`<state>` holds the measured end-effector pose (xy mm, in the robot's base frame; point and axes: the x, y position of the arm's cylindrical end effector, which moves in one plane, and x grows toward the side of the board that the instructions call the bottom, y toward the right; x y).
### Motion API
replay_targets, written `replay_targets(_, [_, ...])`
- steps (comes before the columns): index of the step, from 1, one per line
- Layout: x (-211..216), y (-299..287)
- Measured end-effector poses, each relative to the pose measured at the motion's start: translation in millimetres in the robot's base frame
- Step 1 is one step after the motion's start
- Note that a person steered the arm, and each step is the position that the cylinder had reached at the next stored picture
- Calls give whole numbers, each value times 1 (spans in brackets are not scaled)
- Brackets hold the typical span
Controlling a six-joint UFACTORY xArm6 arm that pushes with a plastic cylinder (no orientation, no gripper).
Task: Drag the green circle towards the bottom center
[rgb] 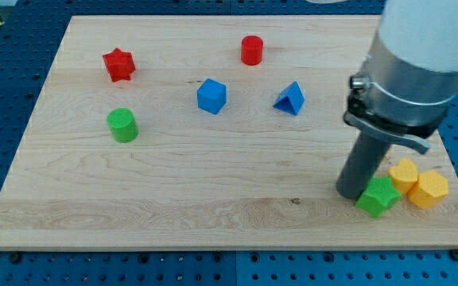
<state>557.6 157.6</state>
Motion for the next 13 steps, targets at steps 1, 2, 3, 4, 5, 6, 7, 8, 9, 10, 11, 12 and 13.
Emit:
replay_targets(1, [0,8])
replay_targets(2, [0,-78])
replay_targets(3, [-3,-164])
replay_targets(4, [-21,-257])
replay_targets(5, [-51,-349])
replay_targets(6, [-87,-381])
replay_targets(7, [-92,-369])
replay_targets(8, [-98,-340])
replay_targets(9, [-98,-337])
replay_targets(10, [-105,-327])
replay_targets(11, [-114,-327])
replay_targets(12, [-114,-326])
replay_targets(13, [-113,-298])
